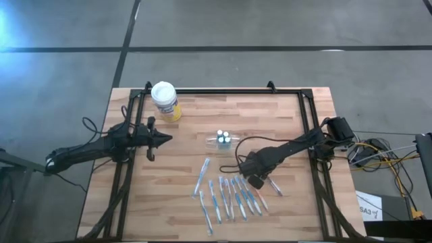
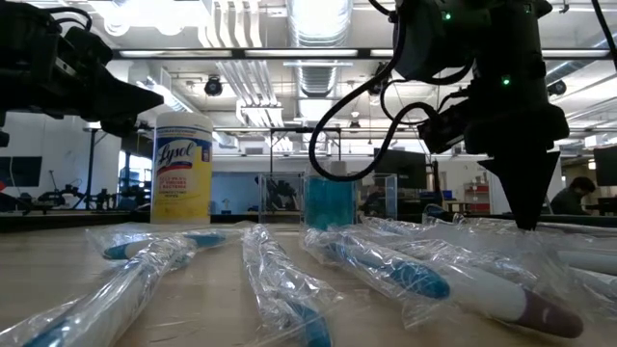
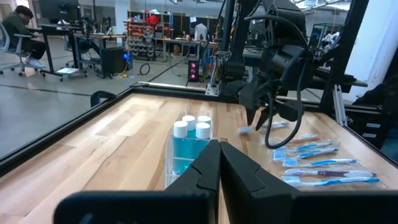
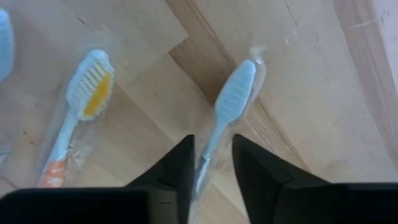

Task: Pick & Place toothbrushing station
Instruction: Put the purple toothbrush into the right section of the transparent organizer

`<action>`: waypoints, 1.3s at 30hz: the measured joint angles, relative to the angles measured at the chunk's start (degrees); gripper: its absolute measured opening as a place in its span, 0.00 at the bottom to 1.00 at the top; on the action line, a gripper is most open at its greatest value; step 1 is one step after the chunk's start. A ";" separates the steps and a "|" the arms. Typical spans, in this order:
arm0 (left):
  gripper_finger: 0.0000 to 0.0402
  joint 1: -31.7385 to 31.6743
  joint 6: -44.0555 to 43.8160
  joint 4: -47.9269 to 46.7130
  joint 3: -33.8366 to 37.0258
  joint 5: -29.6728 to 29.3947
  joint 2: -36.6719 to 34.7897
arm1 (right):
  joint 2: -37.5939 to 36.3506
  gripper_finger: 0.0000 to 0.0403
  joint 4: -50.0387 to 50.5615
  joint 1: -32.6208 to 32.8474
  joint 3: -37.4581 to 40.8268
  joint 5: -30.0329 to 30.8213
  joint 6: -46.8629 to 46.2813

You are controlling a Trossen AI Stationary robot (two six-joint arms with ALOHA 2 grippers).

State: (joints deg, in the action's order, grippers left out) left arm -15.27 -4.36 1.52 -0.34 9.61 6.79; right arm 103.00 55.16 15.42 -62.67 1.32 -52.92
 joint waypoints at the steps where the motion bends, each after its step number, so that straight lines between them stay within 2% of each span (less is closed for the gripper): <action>1: 0.03 -0.01 0.00 0.00 0.00 0.00 0.00 | 0.00 0.19 -0.11 0.00 0.00 -0.02 0.32; 6: 0.04 -0.02 0.00 0.00 0.00 0.00 0.00 | 0.00 0.04 -0.40 -0.04 0.00 0.00 1.88; 13: 0.04 -0.01 0.02 0.00 0.00 0.00 0.00 | -0.79 0.03 -0.43 -0.04 -1.06 1.09 5.65; 19: 0.03 -0.02 0.02 0.00 0.00 0.00 0.00 | -5.97 0.02 -0.72 -0.04 -5.08 9.34 9.32; 23: 0.02 0.00 0.04 0.00 0.00 -0.02 0.00 | -11.78 0.02 -2.40 0.27 -7.70 17.67 12.86; 26: 0.03 0.00 0.20 0.00 0.00 -0.02 0.00 | -16.76 0.02 -7.41 1.14 -7.98 25.02 19.09; 29: 0.04 0.00 0.42 -0.01 0.00 -0.02 0.19 | -22.43 0.02 -17.87 1.66 -5.69 30.81 29.29; 33: 0.04 0.00 0.66 -0.02 0.00 -0.04 0.58 | -29.63 0.02 -32.18 0.99 0.46 31.58 41.33; 39: 0.03 0.00 0.89 0.04 0.00 -0.04 0.76 | -38.28 0.02 -35.43 -3.02 9.39 33.69 43.68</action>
State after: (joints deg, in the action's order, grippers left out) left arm -15.27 -3.47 1.56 -0.34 9.56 7.54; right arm 64.72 19.73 12.40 -53.29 35.01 -9.23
